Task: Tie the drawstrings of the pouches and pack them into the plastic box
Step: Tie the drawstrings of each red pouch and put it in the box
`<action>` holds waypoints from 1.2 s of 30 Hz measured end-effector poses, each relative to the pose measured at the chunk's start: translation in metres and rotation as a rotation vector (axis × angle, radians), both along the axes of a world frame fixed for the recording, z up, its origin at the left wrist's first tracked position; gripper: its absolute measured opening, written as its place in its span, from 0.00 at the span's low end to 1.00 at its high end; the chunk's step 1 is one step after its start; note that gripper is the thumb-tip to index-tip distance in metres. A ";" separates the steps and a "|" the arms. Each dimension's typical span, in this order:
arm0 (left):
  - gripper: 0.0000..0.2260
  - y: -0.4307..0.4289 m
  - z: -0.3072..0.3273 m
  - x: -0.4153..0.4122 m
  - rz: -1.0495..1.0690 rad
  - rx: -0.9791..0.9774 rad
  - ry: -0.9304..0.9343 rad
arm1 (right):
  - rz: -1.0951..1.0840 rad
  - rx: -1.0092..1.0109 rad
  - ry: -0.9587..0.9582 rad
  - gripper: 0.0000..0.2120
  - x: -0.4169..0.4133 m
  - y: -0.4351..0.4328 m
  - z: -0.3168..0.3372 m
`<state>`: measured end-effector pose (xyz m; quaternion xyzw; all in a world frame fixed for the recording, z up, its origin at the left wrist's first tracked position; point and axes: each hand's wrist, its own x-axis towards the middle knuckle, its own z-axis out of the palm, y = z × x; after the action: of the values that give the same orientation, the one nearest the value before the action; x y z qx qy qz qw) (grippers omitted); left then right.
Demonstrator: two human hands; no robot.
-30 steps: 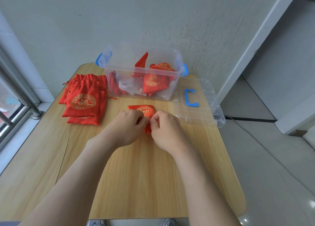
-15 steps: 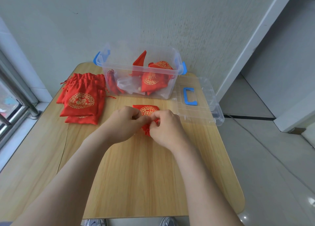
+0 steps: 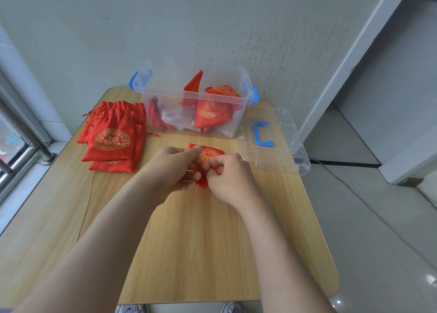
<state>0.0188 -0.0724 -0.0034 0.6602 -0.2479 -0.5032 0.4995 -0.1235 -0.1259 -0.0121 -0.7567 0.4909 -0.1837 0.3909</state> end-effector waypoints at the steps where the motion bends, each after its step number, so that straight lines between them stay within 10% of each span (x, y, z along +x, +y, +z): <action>1: 0.17 0.000 0.000 0.000 -0.022 0.011 -0.013 | -0.010 0.007 -0.004 0.08 0.000 0.000 0.000; 36: 0.08 0.012 0.004 0.011 -0.252 -0.063 -0.239 | -0.179 0.379 -0.334 0.06 0.000 -0.006 0.010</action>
<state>0.0295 -0.0607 0.0004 0.6630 -0.4019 -0.4720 0.4198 -0.1236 -0.1323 -0.0022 -0.5827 0.5101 -0.2445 0.5834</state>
